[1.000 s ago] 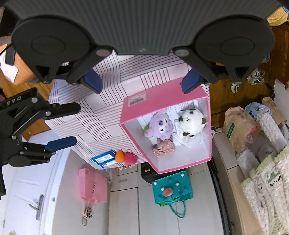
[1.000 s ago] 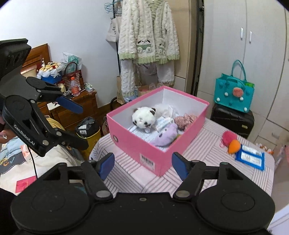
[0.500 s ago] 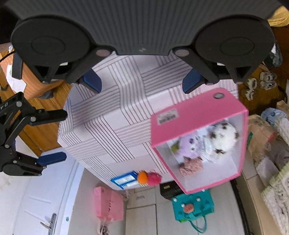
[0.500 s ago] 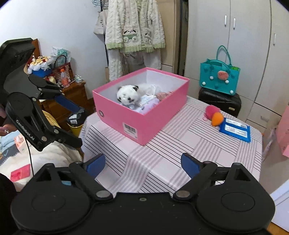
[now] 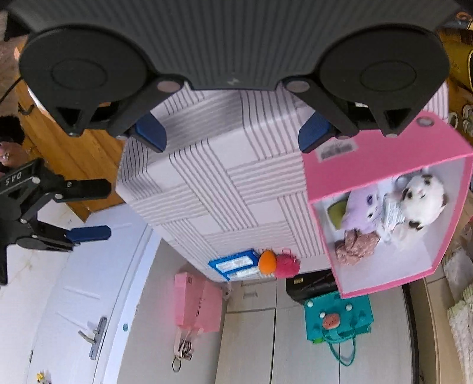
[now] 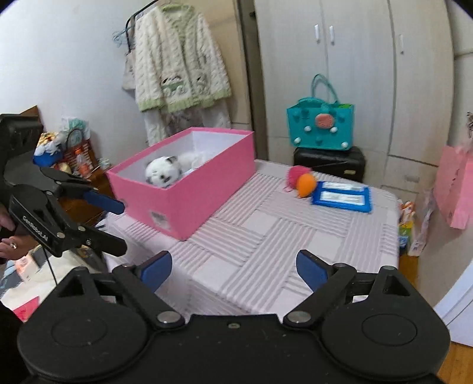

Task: Organize soft objects
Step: 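Withdraw both open tools from the box toward the blue wipes packet, then close the left tool on the blue wipes packet while the right tool grips it too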

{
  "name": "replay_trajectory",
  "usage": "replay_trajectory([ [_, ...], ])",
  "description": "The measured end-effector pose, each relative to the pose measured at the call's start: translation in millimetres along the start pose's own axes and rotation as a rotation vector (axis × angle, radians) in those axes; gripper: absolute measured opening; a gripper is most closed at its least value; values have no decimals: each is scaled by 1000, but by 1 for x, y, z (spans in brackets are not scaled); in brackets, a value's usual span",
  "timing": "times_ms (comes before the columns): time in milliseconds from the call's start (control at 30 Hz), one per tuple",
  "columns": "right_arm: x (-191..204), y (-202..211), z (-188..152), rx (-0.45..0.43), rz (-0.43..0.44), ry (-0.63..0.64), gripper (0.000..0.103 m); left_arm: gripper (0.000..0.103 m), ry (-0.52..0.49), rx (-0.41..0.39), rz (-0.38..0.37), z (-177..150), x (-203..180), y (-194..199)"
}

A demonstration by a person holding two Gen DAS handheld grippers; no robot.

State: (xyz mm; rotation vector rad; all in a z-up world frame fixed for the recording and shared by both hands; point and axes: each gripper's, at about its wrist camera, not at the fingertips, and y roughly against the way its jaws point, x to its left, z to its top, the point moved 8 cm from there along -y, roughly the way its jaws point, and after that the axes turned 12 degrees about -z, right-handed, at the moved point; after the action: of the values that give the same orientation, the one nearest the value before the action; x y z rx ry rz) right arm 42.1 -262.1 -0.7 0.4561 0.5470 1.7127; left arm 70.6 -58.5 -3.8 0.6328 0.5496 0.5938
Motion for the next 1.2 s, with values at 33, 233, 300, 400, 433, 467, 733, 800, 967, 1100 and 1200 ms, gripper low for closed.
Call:
replay_trajectory([
  [33, -6, -2, -1, -13, -14, 3, 94, 97, -4, -13, 2, 3, -1, -5],
  [233, -42, -19, -4, -126, -71, -75, 93, 96, -55, -99, 41, 23, -9, -34],
  [300, -53, -28, -2, -132, -107, -73, 93, 97, -88, -133, 52, 33, -14, -45],
  [400, -65, -41, 3, -142, -196, -19, 93, 97, -84, -151, 34, 47, -17, -66],
  [433, -69, -45, 5, -145, -220, -8, 93, 96, -70, -150, 19, 51, -16, -74],
  [467, -74, -49, 7, -145, -231, -6, 93, 96, -53, -152, 8, 56, -14, -82],
  [733, -116, -85, 22, -135, -202, -105, 90, 94, 73, -191, -8, 93, 2, -145],
  [800, -127, -96, 24, -133, -215, -136, 86, 93, 77, -211, 1, 101, 4, -157],
  [967, -148, -123, 35, -123, -214, -171, 81, 83, 144, -225, -19, 122, 13, -189],
  [1100, -161, -145, 49, -123, -187, -187, 80, 80, 225, -208, -23, 138, 25, -217],
  [1200, -174, -163, 56, -113, -165, -229, 80, 76, 281, -160, -36, 143, 34, -243],
])
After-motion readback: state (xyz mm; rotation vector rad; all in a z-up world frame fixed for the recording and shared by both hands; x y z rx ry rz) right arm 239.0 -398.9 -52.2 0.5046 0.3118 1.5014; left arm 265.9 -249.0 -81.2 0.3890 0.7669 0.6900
